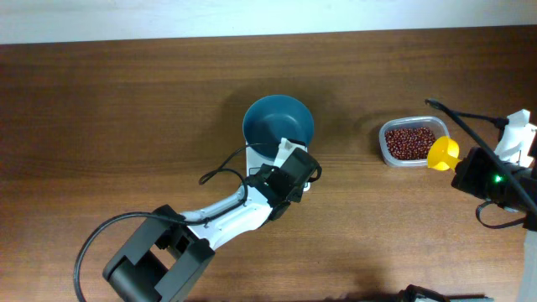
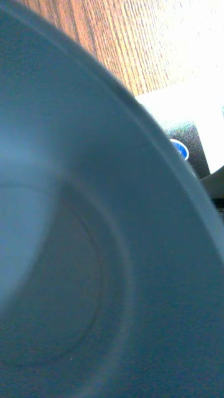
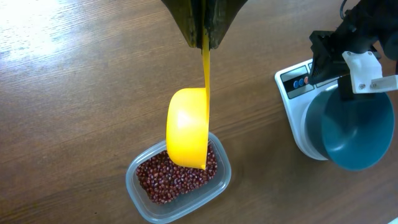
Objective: Scoop item into bowl and weigh 50g on scale
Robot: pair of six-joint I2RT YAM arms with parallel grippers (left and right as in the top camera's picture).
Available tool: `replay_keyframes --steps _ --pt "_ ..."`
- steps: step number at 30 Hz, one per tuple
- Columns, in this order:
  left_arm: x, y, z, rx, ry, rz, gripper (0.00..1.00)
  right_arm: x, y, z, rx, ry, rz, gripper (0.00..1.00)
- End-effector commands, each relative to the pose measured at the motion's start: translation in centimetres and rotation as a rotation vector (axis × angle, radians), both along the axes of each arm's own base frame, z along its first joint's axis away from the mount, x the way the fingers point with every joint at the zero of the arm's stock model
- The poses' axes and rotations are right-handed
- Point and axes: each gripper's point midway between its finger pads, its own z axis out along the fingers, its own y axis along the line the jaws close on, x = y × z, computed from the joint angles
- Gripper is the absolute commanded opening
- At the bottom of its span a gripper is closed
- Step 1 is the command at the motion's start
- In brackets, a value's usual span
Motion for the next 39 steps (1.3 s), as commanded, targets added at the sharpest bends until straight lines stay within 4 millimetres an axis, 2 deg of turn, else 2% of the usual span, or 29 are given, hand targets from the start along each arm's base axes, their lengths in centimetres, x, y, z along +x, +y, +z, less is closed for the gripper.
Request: replay_keyframes --steps 1,5,12,27,36,39 --pt "0.0 0.2 -0.4 0.026 -0.006 -0.007 0.0 0.0 -0.4 0.4 -0.011 -0.009 -0.019 0.04" --pt "-0.1 0.3 -0.7 0.032 0.0 -0.007 0.0 0.0 -0.4 0.4 -0.011 -0.009 -0.019 0.04" --pt "-0.7 0.5 -2.7 0.059 0.049 -0.017 0.0 0.0 -0.4 0.4 -0.011 -0.009 -0.019 0.04" --pt "-1.1 0.8 -3.3 0.078 0.07 -0.018 0.0 0.0 -0.4 0.4 -0.011 -0.009 -0.019 0.04" --pt "-2.0 1.3 -4.9 0.103 0.128 -0.018 0.0 0.0 -0.4 0.4 -0.012 -0.011 -0.019 0.04" --pt "-2.5 1.3 -6.3 0.107 0.164 -0.017 0.0 0.0 -0.4 0.4 -0.011 -0.01 -0.019 0.04"
